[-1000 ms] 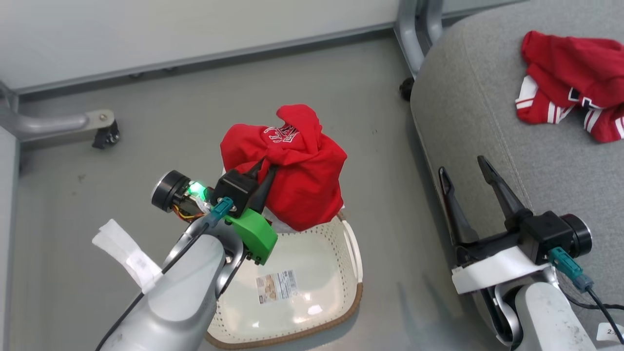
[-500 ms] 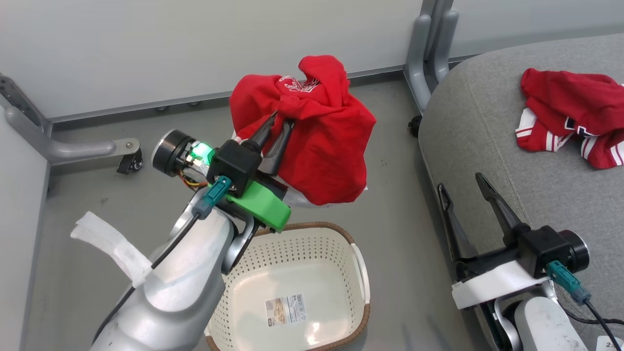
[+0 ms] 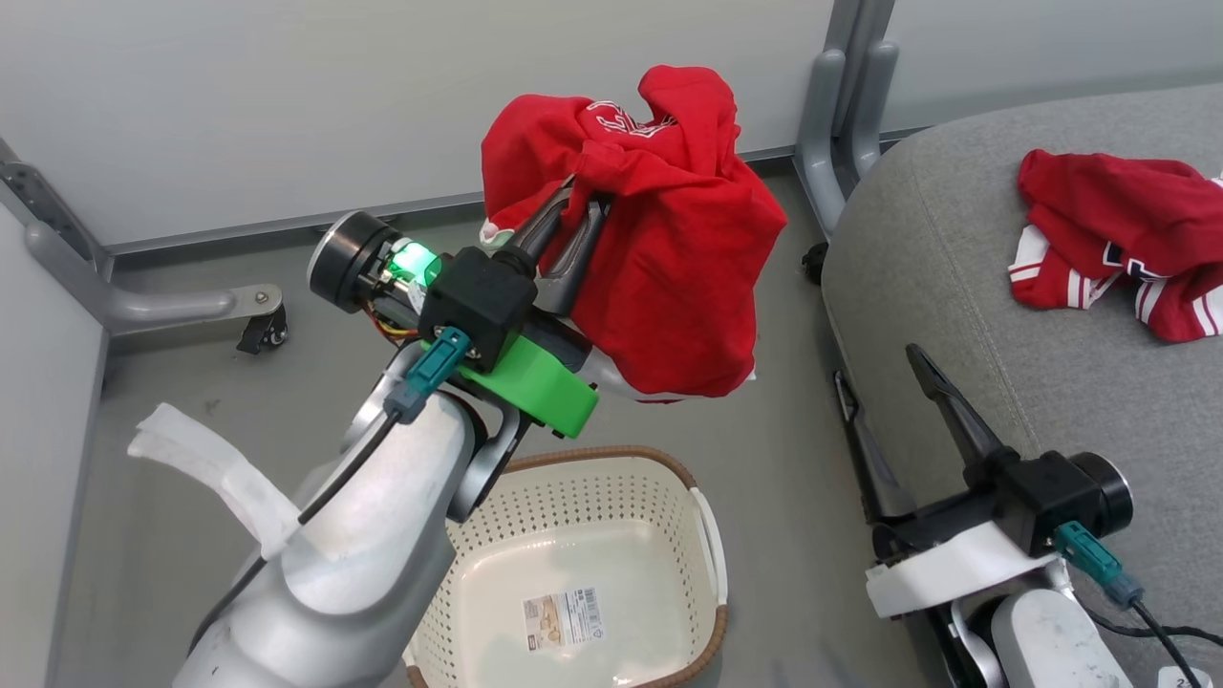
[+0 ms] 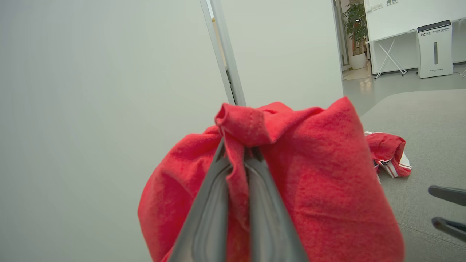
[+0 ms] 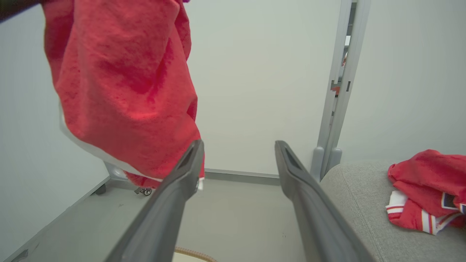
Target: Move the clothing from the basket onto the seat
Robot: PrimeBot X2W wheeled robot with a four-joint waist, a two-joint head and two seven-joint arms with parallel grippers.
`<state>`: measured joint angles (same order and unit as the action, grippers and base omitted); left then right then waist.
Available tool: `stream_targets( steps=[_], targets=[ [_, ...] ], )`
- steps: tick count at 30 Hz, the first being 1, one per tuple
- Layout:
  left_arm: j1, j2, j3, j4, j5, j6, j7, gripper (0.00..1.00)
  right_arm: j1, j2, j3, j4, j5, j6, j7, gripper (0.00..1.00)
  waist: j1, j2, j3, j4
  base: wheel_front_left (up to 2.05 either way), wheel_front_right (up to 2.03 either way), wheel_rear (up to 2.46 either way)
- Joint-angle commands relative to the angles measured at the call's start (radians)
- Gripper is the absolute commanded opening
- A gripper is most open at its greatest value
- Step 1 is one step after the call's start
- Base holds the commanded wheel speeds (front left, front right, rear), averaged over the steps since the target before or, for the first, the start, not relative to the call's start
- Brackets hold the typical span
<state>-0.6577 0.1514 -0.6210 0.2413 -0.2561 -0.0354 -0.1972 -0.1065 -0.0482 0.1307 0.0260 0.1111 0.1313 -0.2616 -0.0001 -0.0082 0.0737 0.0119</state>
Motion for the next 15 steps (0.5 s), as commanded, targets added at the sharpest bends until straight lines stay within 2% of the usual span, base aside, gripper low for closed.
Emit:
stream_targets(
  steps=[1, 9, 15],
  targets=[
    [0.005, 0.008, -0.002, -0.006, -0.009, 0.004, 0.0, 0.0, -0.013, -0.003, 0.014, -0.016, -0.009, -0.001, -0.004, 1.0, 0.0001, 0.0082, 0.0, 0.001, 0.0, 0.0, 0.0],
    [0.016, 0.005, -0.012, -0.013, -0.016, 0.012, 0.001, 0.0, -0.108, -0.003, 0.117, -0.071, -0.024, -0.001, -0.003, 1.0, 0.0001, 0.0082, 0.005, 0.007, 0.0, 0.0, 0.0],
    [0.006, -0.012, -0.027, -0.016, -0.018, 0.011, -0.007, 0.0, -0.179, -0.003, 0.18, -0.029, -0.017, -0.001, -0.004, 1.0, 0.0001, 0.0082, 0.015, 0.022, 0.0, 0.0, 0.0]
  ],
)
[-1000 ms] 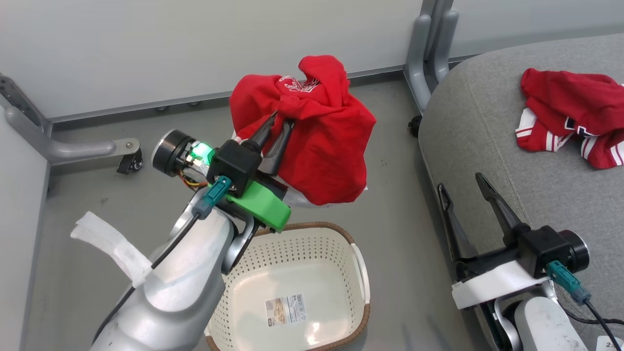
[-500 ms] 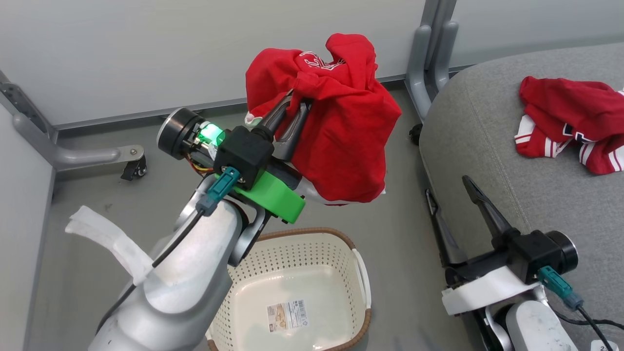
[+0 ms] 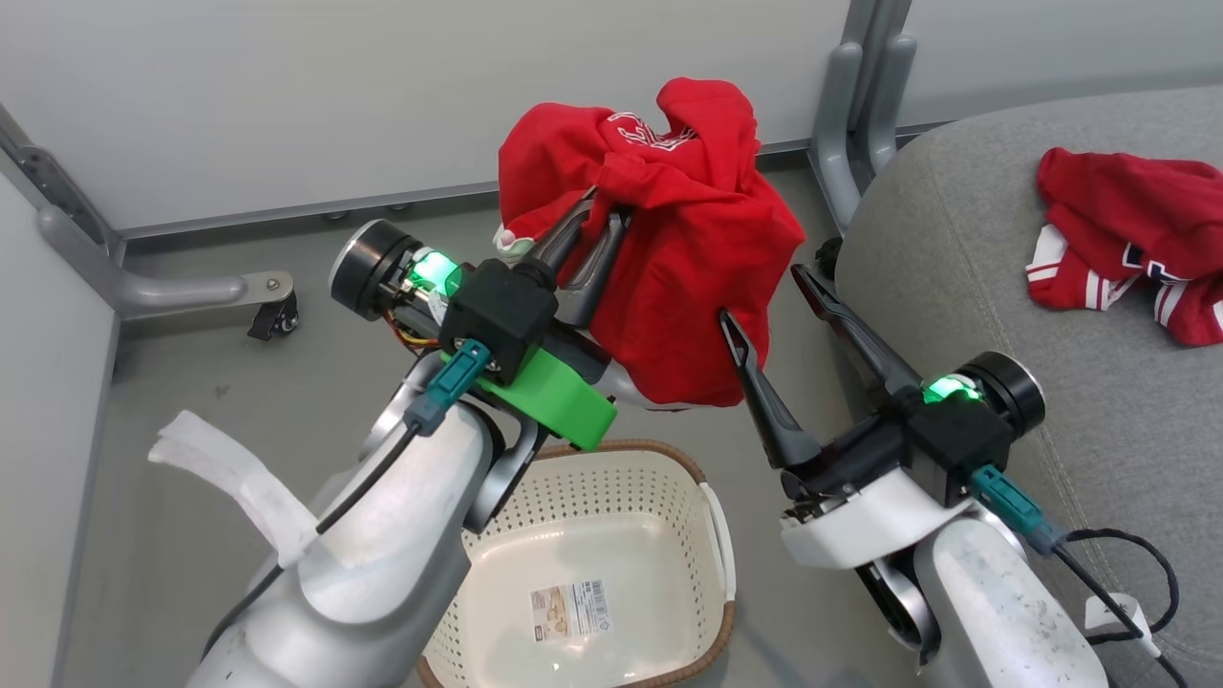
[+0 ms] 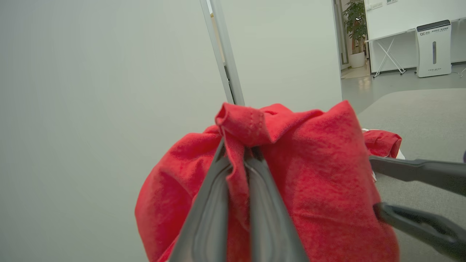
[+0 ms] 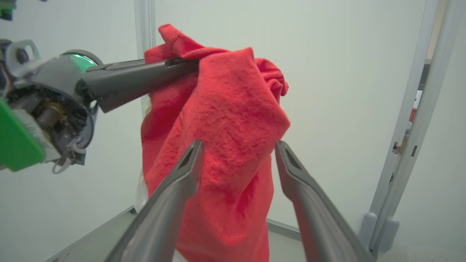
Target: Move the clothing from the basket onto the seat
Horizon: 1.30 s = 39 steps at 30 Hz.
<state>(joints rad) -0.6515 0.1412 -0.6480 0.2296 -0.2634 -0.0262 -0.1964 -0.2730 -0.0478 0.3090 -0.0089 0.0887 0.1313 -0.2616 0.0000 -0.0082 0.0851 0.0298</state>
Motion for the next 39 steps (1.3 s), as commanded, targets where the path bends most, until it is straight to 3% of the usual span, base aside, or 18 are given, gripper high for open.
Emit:
stream_targets(
  steps=[1, 10, 24, 39],
  targets=[
    [-0.002, -0.005, -0.003, -0.005, -0.011, 0.001, -0.009, 0.0, -0.021, -0.003, 0.008, 0.017, 0.005, -0.001, -0.004, 1.0, 0.0, 0.0082, 0.006, 0.007, 0.0, 0.0, 0.0],
    [-0.014, -0.03, -0.04, -0.013, -0.016, -0.016, -0.018, 0.0, -0.091, -0.003, 0.027, 0.11, 0.058, -0.001, -0.003, 1.0, 0.0, 0.0082, 0.032, 0.031, 0.0, 0.0, 0.0],
    [-0.028, -0.04, -0.064, 0.013, -0.023, -0.019, -0.033, 0.0, -0.128, -0.003, 0.046, 0.087, 0.126, -0.001, -0.004, 1.0, 0.0, 0.0082, 0.057, 0.03, 0.0, 0.0, 0.0],
    [-0.029, -0.061, -0.112, -0.001, -0.037, -0.026, -0.036, 0.0, -0.21, -0.003, 0.056, 0.173, 0.18, -0.001, -0.004, 1.0, 0.0, 0.0082, 0.083, 0.033, 0.0, 0.0, 0.0]
  ],
)
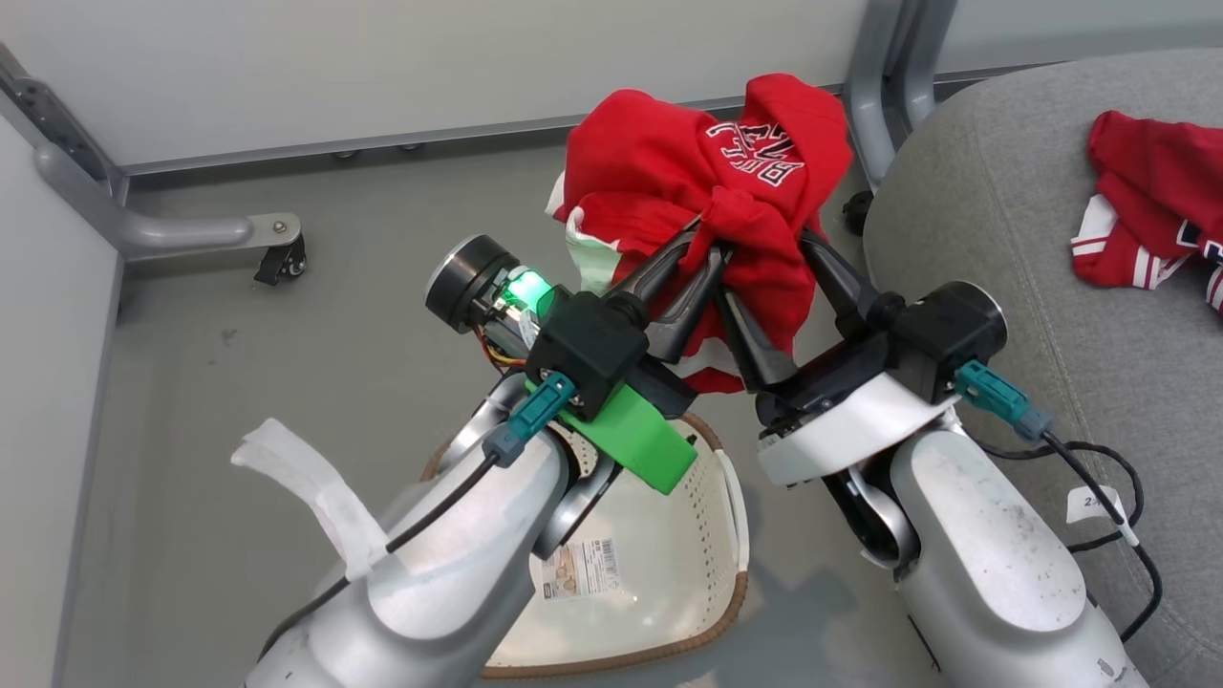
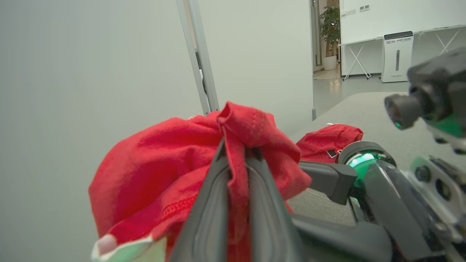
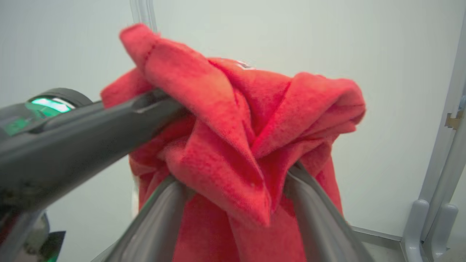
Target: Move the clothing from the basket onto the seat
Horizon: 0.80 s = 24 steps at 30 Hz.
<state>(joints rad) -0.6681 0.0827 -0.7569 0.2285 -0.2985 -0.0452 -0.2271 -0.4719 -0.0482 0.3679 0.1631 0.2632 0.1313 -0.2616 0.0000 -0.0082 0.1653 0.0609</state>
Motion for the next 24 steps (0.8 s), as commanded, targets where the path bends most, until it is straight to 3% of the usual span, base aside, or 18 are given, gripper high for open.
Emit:
stream_targets(
  steps=[1, 7, 8, 9, 10, 24],
  targets=[
    [-0.013, -0.004, -0.005, 0.0, -0.005, -0.008, -0.006, 0.0, -0.017, -0.003, -0.006, 0.002, 0.01, -0.001, -0.004, 1.0, 0.0, 0.0082, 0.005, 0.002, 0.0, 0.0, 0.0],
    [-0.016, -0.007, -0.017, 0.003, -0.01, -0.007, -0.008, 0.0, -0.024, -0.003, -0.014, 0.023, 0.035, -0.001, -0.004, 1.0, 0.0, 0.0082, 0.012, 0.008, 0.0, 0.0, 0.0],
    [-0.015, -0.008, -0.019, 0.004, -0.012, -0.007, -0.009, 0.0, -0.023, -0.003, -0.016, 0.022, 0.041, -0.001, -0.004, 0.63, 0.0, 0.0082, 0.012, 0.009, 0.0, 0.0, 0.0],
    [-0.014, -0.009, -0.021, 0.006, -0.014, -0.007, -0.009, 0.0, -0.023, -0.002, -0.016, 0.024, 0.041, -0.001, -0.004, 0.18, 0.0, 0.0082, 0.012, 0.009, 0.0, 0.0, 0.0],
    [-0.011, -0.01, -0.024, 0.007, -0.016, -0.007, -0.01, 0.0, -0.022, -0.002, -0.015, 0.025, 0.044, -0.001, -0.004, 0.0, 0.0, 0.0082, 0.011, 0.01, 0.0, 0.0, 0.0],
    [-0.021, 0.01, -0.016, 0.032, -0.027, 0.003, -0.018, 0.0, 0.009, -0.003, -0.008, 0.02, 0.034, -0.001, -0.004, 0.0, 0.0, 0.0082, 0.012, 0.004, 0.0, 0.0, 0.0]
  ],
)
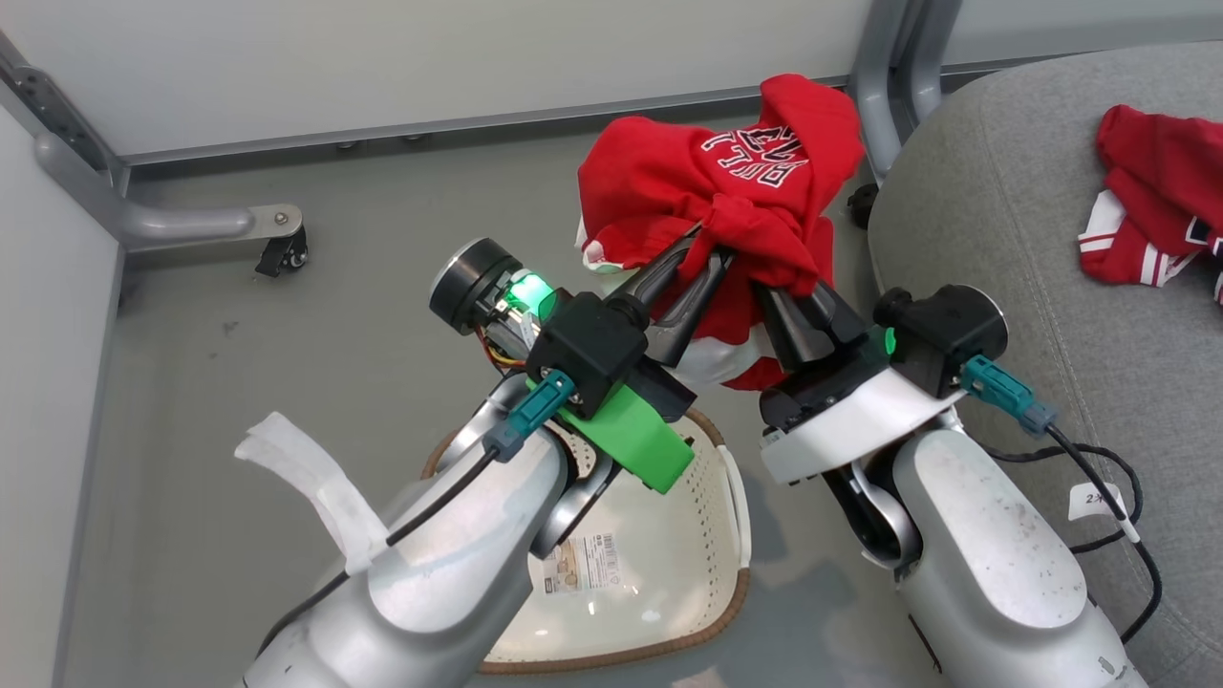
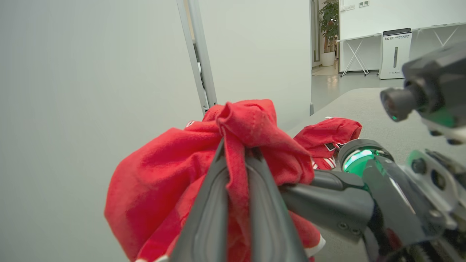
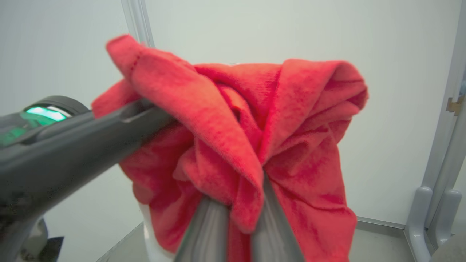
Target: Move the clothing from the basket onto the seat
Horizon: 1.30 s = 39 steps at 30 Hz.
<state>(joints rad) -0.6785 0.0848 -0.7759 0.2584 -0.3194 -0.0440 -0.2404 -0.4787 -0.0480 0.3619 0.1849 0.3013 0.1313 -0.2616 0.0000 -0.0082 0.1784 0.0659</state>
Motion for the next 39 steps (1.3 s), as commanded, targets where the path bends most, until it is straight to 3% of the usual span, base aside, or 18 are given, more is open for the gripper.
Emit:
stream_targets(
  steps=[1, 6, 7, 8, 9, 29, 39],
  targets=[
    [-0.012, 0.009, 0.003, 0.004, -0.004, 0.004, -0.005, 0.0, 0.019, -0.003, -0.003, 0.001, -0.006, -0.001, -0.004, 0.0, 0.0, 0.0082, -0.002, -0.002, 0.0, 0.0, 0.0],
    [-0.008, 0.016, 0.003, 0.015, -0.009, 0.009, -0.007, 0.0, 0.025, -0.003, -0.014, 0.011, -0.013, -0.001, -0.004, 0.0, 0.0, 0.0082, -0.005, -0.009, 0.0, 0.0, 0.0],
    [-0.006, 0.016, 0.003, 0.017, -0.009, 0.011, -0.008, 0.13, 0.026, -0.003, -0.017, 0.012, -0.015, -0.001, -0.004, 0.0, 0.0, 0.0082, -0.005, -0.01, 0.0, 0.0, 0.0],
    [-0.005, 0.016, 0.004, 0.018, -0.009, 0.012, -0.008, 0.75, 0.027, -0.003, -0.02, 0.012, -0.017, -0.001, -0.004, 0.0, 0.0, 0.0082, -0.006, -0.011, 0.0, 0.0, 0.0],
    [-0.003, 0.016, 0.004, 0.018, -0.008, 0.015, -0.009, 1.0, 0.028, -0.003, -0.022, 0.012, -0.018, -0.001, -0.004, 0.0, 0.0, 0.0082, -0.006, -0.012, 0.0, 0.0, 0.0],
    [0.003, 0.028, -0.007, 0.005, -0.001, 0.034, -0.017, 1.0, 0.053, -0.003, -0.096, 0.025, -0.048, -0.001, -0.004, 0.0, 0.0, 0.0082, -0.009, -0.02, 0.0, 0.0, 0.0],
    [0.011, 0.05, -0.01, -0.006, -0.002, 0.041, -0.013, 1.0, 0.077, -0.003, -0.178, 0.013, -0.09, -0.001, -0.004, 0.0, 0.0, 0.0082, 0.003, -0.085, 0.0, 0.0, 0.0]
  ],
)
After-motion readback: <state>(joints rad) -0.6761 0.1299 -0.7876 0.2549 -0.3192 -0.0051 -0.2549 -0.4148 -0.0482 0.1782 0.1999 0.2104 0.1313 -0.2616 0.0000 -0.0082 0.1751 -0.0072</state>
